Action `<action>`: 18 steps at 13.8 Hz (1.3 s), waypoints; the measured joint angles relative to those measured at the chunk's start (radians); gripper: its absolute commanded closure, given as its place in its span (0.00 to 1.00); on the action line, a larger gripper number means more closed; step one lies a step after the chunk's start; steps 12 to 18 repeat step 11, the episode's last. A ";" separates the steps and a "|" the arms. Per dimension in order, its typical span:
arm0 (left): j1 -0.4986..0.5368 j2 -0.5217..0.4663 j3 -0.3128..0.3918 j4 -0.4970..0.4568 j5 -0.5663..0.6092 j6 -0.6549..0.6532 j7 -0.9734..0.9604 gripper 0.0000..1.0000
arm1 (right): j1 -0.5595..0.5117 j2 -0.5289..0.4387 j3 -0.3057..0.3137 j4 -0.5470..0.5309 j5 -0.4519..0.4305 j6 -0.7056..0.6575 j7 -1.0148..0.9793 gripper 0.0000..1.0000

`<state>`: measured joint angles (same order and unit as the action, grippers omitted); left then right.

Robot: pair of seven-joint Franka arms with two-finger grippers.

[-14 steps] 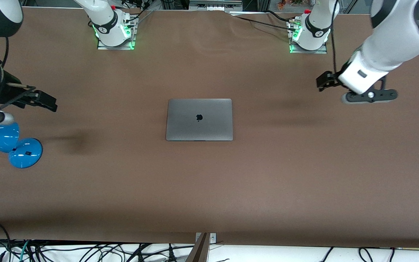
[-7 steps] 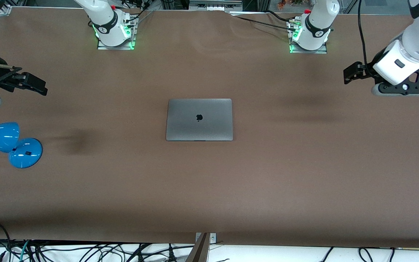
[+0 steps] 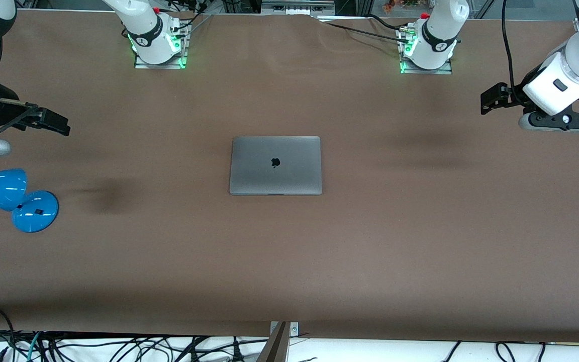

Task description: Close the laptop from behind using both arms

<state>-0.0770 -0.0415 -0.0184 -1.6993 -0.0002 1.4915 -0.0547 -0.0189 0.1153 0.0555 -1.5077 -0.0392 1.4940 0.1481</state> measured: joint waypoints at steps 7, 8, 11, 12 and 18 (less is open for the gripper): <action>0.000 -0.018 0.012 0.009 0.000 -0.017 0.000 0.00 | -0.001 -0.004 0.000 -0.013 0.000 0.005 0.000 0.00; 0.000 -0.022 0.013 0.014 0.000 -0.018 0.000 0.00 | -0.001 -0.005 0.001 -0.013 0.002 0.005 0.000 0.00; 0.001 -0.023 0.017 0.025 0.000 -0.019 0.000 0.00 | -0.001 -0.006 0.002 -0.013 0.019 0.005 0.000 0.00; 0.001 -0.023 0.017 0.025 0.000 -0.019 0.000 0.00 | -0.001 -0.006 0.002 -0.013 0.019 0.005 0.000 0.00; 0.001 -0.023 0.017 0.025 0.000 -0.019 0.000 0.00 | -0.001 -0.006 0.002 -0.013 0.019 0.005 0.000 0.00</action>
